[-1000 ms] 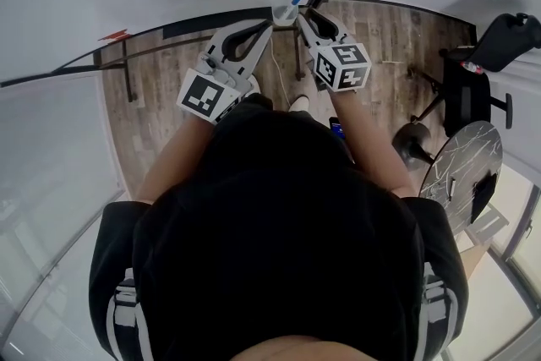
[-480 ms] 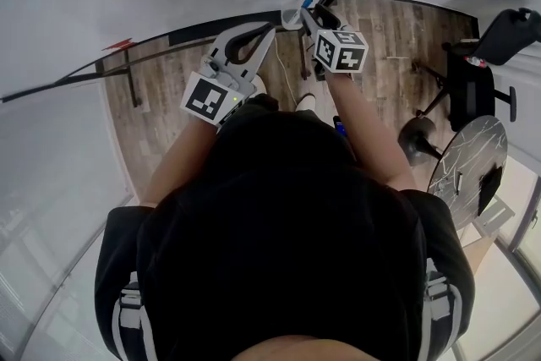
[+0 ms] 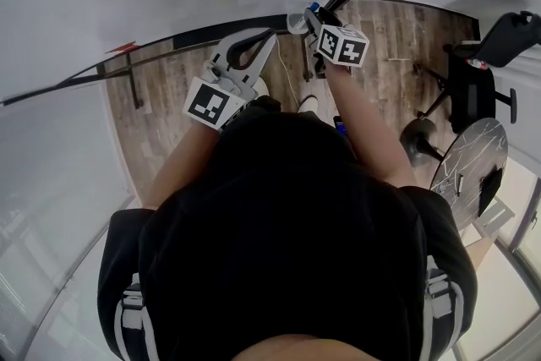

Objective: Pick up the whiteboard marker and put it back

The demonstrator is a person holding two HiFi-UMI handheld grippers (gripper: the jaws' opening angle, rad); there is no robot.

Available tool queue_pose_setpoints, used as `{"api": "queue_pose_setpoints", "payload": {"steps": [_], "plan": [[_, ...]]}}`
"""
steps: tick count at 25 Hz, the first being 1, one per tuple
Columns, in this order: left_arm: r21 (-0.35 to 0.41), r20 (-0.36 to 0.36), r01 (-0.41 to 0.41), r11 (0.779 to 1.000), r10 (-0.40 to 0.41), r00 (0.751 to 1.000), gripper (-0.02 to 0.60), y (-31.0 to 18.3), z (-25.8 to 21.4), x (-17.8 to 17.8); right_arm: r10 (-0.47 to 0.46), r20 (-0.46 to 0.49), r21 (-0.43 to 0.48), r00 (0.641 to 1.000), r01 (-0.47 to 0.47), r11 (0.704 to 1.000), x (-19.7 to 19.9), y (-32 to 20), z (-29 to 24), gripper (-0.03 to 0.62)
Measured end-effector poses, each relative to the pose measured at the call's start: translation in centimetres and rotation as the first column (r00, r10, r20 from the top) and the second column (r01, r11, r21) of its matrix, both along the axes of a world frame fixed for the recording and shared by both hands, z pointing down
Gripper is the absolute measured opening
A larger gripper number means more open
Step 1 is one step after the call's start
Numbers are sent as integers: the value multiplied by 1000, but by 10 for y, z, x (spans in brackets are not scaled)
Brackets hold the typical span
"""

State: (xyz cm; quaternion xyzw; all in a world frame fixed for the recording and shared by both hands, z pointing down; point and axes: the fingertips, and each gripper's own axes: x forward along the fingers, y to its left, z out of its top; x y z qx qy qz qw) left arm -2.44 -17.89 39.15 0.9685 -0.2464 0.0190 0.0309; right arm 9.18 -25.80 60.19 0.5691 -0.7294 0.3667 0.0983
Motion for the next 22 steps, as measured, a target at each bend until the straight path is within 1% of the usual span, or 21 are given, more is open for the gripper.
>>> {"api": "queue_pose_setpoints", "payload": {"steps": [7, 10, 11, 13, 18, 22], "plan": [[-2, 2, 17, 1000, -17, 1000, 3, -7, 0, -6, 27, 16, -27, 1000, -26, 999, 0, -10, 7, 139], [-7, 5, 23, 1000, -23, 1000, 3, -9, 3, -7, 39, 16, -27, 999, -39, 999, 2, -13, 9, 107], [-10, 7, 24, 1000, -24, 1000, 3, -9, 4, -8, 42, 11, -23, 999, -42, 999, 2, -14, 7, 82], [-20, 20, 26, 999, -26, 999, 3, -9, 8, -9, 42, 6, -8, 999, -42, 999, 1, -14, 3, 74], [-19, 16, 40, 999, -40, 999, 3, -10, 2, -8, 6, -13, 30, 1000, -5, 1000, -7, -12, -7, 72], [-4, -9, 24, 1000, -24, 1000, 3, -6, 2, -4, -44, -59, 76, 997, 49, 996, -12, -10, -20, 71]]}}
